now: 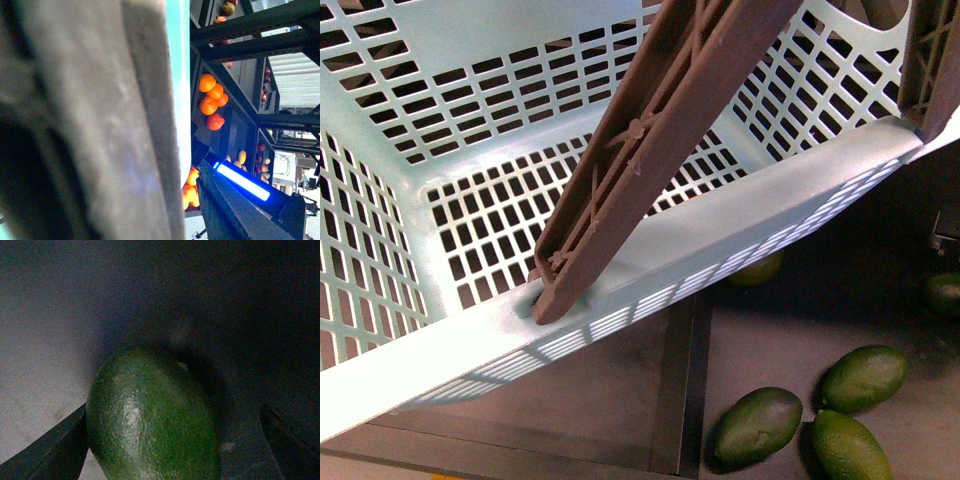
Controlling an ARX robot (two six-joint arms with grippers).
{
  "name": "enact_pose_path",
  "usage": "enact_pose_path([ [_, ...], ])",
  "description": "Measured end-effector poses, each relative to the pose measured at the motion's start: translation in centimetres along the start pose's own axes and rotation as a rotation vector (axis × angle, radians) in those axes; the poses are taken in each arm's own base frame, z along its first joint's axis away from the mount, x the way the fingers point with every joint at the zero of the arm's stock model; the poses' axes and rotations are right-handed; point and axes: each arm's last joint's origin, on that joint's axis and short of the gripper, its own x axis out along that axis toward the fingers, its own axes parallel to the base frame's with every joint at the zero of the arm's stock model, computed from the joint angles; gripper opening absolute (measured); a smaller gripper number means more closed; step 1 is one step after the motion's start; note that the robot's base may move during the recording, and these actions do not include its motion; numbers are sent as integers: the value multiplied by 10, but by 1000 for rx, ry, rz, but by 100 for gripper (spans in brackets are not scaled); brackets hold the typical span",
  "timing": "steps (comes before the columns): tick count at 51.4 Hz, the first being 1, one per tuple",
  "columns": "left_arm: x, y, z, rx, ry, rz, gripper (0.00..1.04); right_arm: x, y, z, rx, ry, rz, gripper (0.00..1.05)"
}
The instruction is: Pick mango and avocado into basket
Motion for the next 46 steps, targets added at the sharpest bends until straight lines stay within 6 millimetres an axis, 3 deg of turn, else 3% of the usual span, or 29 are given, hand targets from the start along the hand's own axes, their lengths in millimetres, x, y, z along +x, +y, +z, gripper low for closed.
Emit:
enact_pose_path([
  [24, 0, 0, 0, 0, 0, 0, 28, 13, 5, 3, 36, 2, 33, 95],
  [35, 0, 0, 0, 0, -1, 0, 28, 13, 8, 3, 45, 5, 54, 60],
  [46, 0, 0, 0, 0, 1, -1, 28, 4, 10, -1, 98, -27, 32, 57],
])
